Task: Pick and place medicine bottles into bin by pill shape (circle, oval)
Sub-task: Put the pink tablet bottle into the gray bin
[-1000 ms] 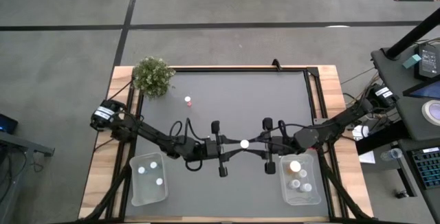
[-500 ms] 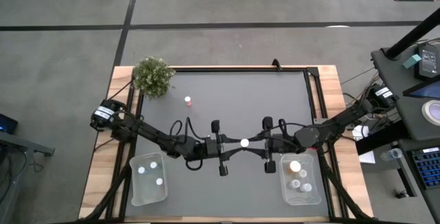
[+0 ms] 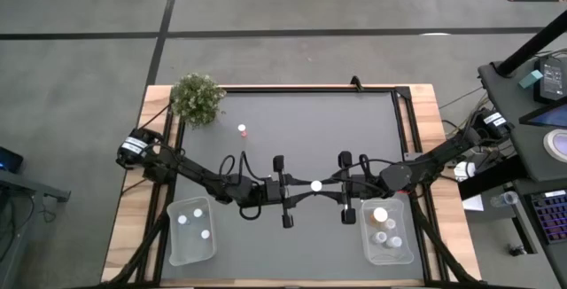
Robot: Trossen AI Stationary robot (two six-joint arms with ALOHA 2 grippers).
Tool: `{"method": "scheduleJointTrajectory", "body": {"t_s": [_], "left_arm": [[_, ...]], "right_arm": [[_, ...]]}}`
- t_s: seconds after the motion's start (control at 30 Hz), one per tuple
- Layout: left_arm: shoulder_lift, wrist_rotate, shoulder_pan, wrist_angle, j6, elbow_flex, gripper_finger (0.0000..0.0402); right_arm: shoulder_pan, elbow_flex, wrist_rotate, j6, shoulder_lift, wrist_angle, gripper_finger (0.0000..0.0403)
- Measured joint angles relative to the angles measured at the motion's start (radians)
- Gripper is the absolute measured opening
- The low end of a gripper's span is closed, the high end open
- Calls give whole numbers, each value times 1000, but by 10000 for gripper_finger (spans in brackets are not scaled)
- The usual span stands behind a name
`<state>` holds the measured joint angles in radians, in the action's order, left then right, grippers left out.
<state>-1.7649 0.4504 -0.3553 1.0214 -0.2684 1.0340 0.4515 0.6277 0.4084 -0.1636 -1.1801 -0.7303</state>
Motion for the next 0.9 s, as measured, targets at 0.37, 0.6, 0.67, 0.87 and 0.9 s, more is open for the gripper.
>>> {"method": "scheduleJointTrajectory", "body": {"t_s": [0.37, 0.6, 0.67, 0.87, 0.9], "left_arm": [[0, -4, 0, 0, 0, 0, 112], [34, 12, -3, -98, -8, -10, 183], [77, 33, -8, -218, -7, -11, 194], [220, 60, -28, -591, 111, -8, 203], [235, 60, -28, -619, 133, -6, 203]], "right_arm": [[-1, 0, 5, -7, 0, 8, 73], [-1, 0, 15, -27, 2, 45, 75], [0, 0, 15, -44, 8, 85, 74], [-1, 0, 57, -80, 39, 181, 76], [-1, 1, 71, -83, 43, 195, 75]]}}
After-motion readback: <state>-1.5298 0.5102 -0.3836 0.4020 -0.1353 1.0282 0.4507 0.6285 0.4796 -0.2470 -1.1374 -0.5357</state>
